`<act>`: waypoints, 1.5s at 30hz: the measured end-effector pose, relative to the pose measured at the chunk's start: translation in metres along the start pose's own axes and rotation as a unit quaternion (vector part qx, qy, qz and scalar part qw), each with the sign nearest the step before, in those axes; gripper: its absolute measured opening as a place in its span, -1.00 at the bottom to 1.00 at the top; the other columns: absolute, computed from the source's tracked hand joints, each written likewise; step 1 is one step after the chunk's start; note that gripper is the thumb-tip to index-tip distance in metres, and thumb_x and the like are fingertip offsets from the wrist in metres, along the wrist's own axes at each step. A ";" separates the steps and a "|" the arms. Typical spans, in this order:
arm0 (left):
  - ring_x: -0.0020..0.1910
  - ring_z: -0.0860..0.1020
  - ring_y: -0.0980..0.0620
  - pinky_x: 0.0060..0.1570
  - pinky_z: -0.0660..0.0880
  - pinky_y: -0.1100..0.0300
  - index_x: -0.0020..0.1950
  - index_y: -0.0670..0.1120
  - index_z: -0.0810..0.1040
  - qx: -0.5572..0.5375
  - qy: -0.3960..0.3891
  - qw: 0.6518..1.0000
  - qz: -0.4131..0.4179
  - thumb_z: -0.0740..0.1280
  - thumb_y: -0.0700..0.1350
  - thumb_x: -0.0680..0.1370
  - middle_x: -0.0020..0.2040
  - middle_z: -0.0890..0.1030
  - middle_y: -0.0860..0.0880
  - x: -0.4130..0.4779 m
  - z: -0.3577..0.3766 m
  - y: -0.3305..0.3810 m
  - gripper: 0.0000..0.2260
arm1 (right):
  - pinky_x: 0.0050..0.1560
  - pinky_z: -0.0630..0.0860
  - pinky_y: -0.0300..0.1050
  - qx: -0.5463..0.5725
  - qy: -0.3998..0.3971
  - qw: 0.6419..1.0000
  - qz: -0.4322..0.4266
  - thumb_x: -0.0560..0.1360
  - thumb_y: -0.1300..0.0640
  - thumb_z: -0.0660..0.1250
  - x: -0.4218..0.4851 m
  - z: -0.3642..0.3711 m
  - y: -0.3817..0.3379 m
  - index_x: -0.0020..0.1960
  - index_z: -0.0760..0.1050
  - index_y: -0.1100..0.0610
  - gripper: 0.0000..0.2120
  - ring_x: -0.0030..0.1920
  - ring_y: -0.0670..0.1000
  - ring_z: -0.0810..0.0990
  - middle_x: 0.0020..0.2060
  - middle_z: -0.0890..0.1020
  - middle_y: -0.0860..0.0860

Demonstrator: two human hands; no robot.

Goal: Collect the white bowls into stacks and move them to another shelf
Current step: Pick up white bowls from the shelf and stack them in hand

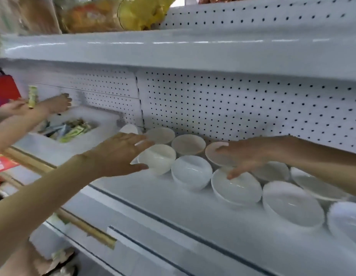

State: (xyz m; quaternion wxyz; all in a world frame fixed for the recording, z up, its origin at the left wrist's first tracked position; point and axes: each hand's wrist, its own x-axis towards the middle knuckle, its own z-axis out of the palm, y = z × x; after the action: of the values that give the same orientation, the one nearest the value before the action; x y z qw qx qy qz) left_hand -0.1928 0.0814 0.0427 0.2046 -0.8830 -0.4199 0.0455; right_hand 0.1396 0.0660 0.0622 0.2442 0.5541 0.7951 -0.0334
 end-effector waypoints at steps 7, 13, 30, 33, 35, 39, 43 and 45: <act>0.18 0.58 -0.08 0.07 0.55 0.04 0.44 -0.01 0.34 -0.076 -0.007 0.995 0.059 0.05 0.33 0.52 0.32 0.53 -0.04 0.004 0.064 -0.057 -0.39 | 0.05 0.36 -0.29 0.162 -0.001 0.987 0.011 0.45 -0.25 0.34 0.045 -0.006 -0.032 0.53 0.01 -0.04 -0.19 0.10 -0.13 0.43 0.28 0.42 -0.15; 0.26 0.51 -0.10 0.16 0.49 0.01 0.46 0.01 0.30 -0.156 0.012 0.986 0.052 0.05 0.32 0.53 0.42 0.40 -0.06 -0.003 0.102 -0.092 -0.41 | 0.37 0.24 -0.16 0.190 -0.011 0.982 0.018 0.50 -0.30 0.22 0.099 -0.039 -0.074 0.56 0.00 0.03 -0.20 0.46 0.00 0.25 0.49 0.25 -0.05; 0.54 -0.03 0.08 0.42 -0.10 0.27 0.57 -0.02 -0.21 -0.364 0.024 0.924 -0.111 -0.13 0.51 0.37 0.59 -0.12 0.01 -0.038 0.196 -0.113 -0.07 | -0.57 0.37 -0.29 0.483 0.120 0.866 0.051 0.55 -0.18 0.24 0.241 -0.082 -0.167 0.33 0.30 -0.05 -0.59 -0.65 -0.16 0.41 -0.40 0.57 0.05; 0.44 -0.11 0.27 0.43 -0.14 0.27 0.57 -0.03 -0.22 -0.382 0.043 0.918 -0.099 -0.17 0.53 0.38 0.54 -0.19 0.11 -0.038 0.201 -0.107 -0.06 | -0.57 0.37 -0.24 0.500 0.113 0.857 0.058 0.60 -0.05 0.21 0.246 -0.082 -0.167 0.33 0.31 0.05 -0.65 -0.62 -0.07 0.42 -0.44 0.58 0.09; 0.40 -0.15 0.31 0.41 -0.20 0.31 0.57 -0.03 -0.24 -0.396 0.042 0.912 -0.097 -0.13 0.50 0.40 0.52 -0.23 0.14 -0.037 0.203 -0.106 -0.09 | -0.56 0.38 -0.23 0.504 0.125 0.853 0.056 0.62 0.05 0.18 0.247 -0.080 -0.165 0.34 0.32 0.12 -0.68 -0.57 -0.02 0.45 -0.47 0.57 0.09; 0.51 -0.03 0.17 0.47 -0.07 0.20 0.59 -0.05 -0.15 -0.406 0.070 0.906 -0.095 -0.09 0.44 0.47 0.58 -0.09 0.04 -0.038 0.209 -0.103 -0.15 | -0.52 0.37 -0.23 0.521 0.141 0.840 0.052 0.62 0.13 0.17 0.243 -0.078 -0.167 0.30 0.37 0.18 -0.72 -0.50 0.01 0.46 -0.46 0.56 0.11; 0.49 -0.10 0.26 0.48 -0.09 0.20 0.58 0.01 -0.14 -0.437 0.097 0.886 -0.122 -0.10 0.38 0.51 0.57 -0.09 0.10 -0.038 0.200 -0.102 -0.25 | -0.42 0.40 -0.15 0.527 0.147 0.835 0.055 0.61 0.11 0.17 0.242 -0.075 -0.166 0.23 0.44 0.12 -0.77 -0.38 0.12 0.53 -0.37 0.61 0.18; 0.47 -0.12 0.31 0.48 -0.08 0.22 0.57 0.05 -0.12 -0.463 0.109 0.868 -0.139 -0.11 0.38 0.50 0.55 -0.07 0.15 -0.037 0.190 -0.103 -0.27 | -0.39 0.40 -0.14 0.523 0.162 0.835 0.057 0.60 0.10 0.18 0.235 -0.075 -0.164 0.07 0.49 0.06 -0.86 -0.41 0.09 0.52 -0.42 0.61 0.14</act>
State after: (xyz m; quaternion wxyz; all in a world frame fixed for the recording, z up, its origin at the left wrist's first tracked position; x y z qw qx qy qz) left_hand -0.3392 0.1728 -0.0927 -0.1793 -0.8083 -0.4862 -0.2796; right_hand -0.0969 0.2301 -0.0072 -0.2131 0.6412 0.6540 -0.3402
